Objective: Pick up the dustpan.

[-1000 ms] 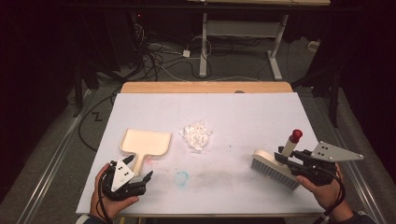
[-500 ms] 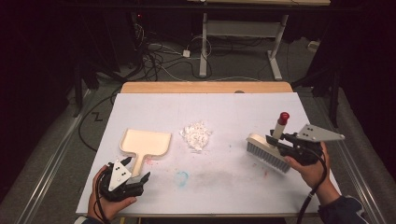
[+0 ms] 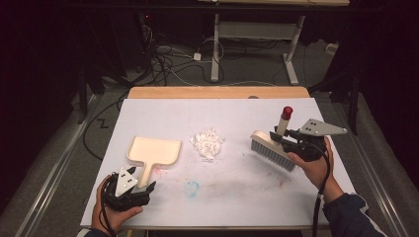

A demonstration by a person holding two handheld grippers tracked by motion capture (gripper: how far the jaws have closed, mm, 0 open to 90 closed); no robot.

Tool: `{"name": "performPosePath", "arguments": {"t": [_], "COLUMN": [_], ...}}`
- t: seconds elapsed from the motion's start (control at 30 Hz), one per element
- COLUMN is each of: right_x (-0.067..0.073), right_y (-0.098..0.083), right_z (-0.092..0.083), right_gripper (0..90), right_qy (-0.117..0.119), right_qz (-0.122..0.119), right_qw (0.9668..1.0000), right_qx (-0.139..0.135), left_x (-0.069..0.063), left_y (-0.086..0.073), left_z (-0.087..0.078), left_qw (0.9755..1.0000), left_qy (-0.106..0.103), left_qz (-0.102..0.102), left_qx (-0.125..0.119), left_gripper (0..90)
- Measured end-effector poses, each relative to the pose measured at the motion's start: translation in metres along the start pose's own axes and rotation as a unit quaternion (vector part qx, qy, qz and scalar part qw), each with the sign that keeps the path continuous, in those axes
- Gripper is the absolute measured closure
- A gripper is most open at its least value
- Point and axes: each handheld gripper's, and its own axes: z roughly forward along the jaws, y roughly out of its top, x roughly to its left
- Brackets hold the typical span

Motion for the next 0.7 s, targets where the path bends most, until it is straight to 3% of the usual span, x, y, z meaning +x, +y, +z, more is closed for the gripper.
{"name": "performPosePath", "arguments": {"t": [0.2,0.23,0.27,0.3,0.4,0.53,0.63,0.7], "right_x": [0.001,0.000,-0.001,-0.002,-0.004,-0.006,-0.007,-0.008], "right_y": [0.009,0.012,0.017,0.019,0.026,0.032,0.038,0.041], "right_z": [0.011,0.014,0.021,0.025,0.037,0.046,0.058,0.065], "right_gripper": [71.3,71.4,71.3,71.3,71.3,71.4,71.4,71.4], "right_qy": [0.000,0.001,-0.002,-0.005,-0.010,-0.014,-0.017,-0.018], "right_qz": [-0.004,-0.003,-0.004,-0.006,-0.010,-0.013,-0.012,-0.015], "right_qw": [1.0000,1.0000,1.0000,1.0000,0.9999,0.9998,0.9997,0.9996], "right_qx": [-0.002,-0.003,-0.003,-0.002,0.002,0.006,0.013,0.016], "left_x": [0.004,0.005,0.008,0.008,0.017,0.028,0.032,0.033], "left_y": [0.000,0.000,0.002,0.002,0.003,0.007,0.014,0.017], "left_z": [0.006,0.008,0.014,0.014,0.025,0.038,0.044,0.048], "left_qw": [0.9998,0.9995,0.9982,0.9982,0.9942,0.9867,0.9839,0.9834], "left_qy": [0.000,0.003,0.019,0.019,0.020,0.008,0.004,0.004], "left_qz": [-0.016,-0.020,-0.032,-0.032,-0.071,-0.119,-0.136,-0.134], "left_qx": [0.012,0.022,0.048,0.048,0.078,0.110,0.116,0.123], "left_gripper": [19.4,19.5,20.0,20.3,21.7,22.4,29.7,31.3]}}
